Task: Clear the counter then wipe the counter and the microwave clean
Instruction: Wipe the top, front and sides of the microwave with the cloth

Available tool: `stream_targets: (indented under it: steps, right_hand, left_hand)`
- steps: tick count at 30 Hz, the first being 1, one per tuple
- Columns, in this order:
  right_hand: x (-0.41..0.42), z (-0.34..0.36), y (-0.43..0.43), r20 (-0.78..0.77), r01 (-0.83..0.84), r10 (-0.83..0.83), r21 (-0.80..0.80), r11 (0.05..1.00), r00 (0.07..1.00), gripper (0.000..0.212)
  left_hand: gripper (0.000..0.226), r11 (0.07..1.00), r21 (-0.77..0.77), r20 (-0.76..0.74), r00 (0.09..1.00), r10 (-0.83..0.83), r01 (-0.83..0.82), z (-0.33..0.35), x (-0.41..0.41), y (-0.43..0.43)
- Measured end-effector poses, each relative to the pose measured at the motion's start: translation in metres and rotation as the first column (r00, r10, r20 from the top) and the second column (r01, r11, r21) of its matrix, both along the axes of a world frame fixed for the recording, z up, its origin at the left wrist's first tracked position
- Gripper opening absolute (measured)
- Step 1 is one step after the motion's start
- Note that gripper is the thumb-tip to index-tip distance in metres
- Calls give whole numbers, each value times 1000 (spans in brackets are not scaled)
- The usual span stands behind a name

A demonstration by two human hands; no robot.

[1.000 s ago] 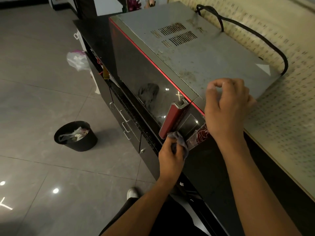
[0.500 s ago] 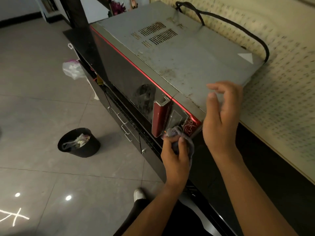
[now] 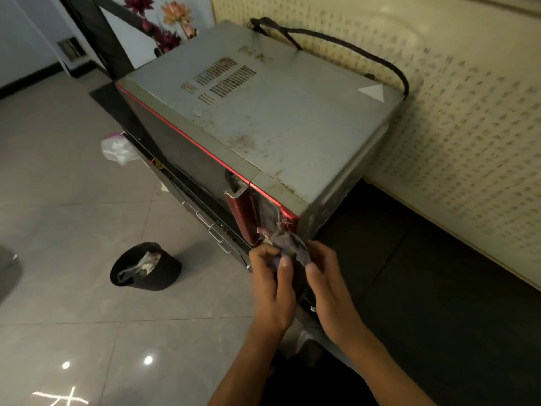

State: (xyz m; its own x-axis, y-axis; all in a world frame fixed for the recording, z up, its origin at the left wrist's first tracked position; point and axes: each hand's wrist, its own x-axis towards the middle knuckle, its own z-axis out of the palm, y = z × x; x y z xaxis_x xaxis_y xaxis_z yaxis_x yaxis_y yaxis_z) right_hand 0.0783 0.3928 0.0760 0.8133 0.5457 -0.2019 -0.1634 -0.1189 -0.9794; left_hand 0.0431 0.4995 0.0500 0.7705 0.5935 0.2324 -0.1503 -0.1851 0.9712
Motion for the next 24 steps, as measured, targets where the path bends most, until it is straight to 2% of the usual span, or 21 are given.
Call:
stream_targets:
  steps: [3, 5, 6, 8, 10, 12, 14, 16, 18, 21, 24]
  right_hand:
    - [-4, 4, -2, -76, -24, 34, 121, 992, 997, 54]
    - [-6, 6, -4, -143, 93, -63, 216, 972, 988, 70]
    - [-6, 8, -5, -230, 167, -107, 262, 951, 967, 75]
    - [-5, 6, -9, -374, 335, -205, 324, 885, 905, 66]
    - [0, 5, -15, -456, 464, -283, 356, 811, 844, 63]
    - [4, -2, -23, -518, 538, -312, 372, 756, 796, 76]
    - [8, -11, -23, -522, 586, -377, 322, 743, 765, 90]
    - [10, -20, -21, -470, 627, -480, 225, 746, 741, 99]
    - [12, -23, -16, -356, 611, -526, 185, 770, 772, 93]
    - [16, -9, 3, -120, 522, -508, 237, 820, 853, 48]
    - [26, 6, 28, 222, 405, -464, 265, 875, 857, 27]
  left_hand:
    - [19, 983, 104, -23, 989, -147, 149, 12, -5, -8]
    - [28, 958, 188, -59, 976, -208, 216, 19, -2, -12]
    - [33, 939, 249, -88, 971, -223, 238, 20, 2, -13]
    - [42, 888, 374, -130, 963, -236, 268, 21, 7, -14]
    - [44, 842, 482, -105, 970, -219, 242, 22, 10, -14]
    - [37, 803, 577, -29, 986, -164, 151, 26, 13, -11]
    - [25, 752, 659, 65, 996, -68, 8, 28, 19, -2]
    - [23, 655, 746, 149, 989, 10, -119, 29, 27, 10]
    - [24, 560, 808, 198, 980, 36, -184, 32, 38, 22]
    - [26, 539, 820, 224, 975, 11, -194, 38, 50, 39]
    - [25, 555, 824, 198, 976, -88, -117, 39, 58, 52]
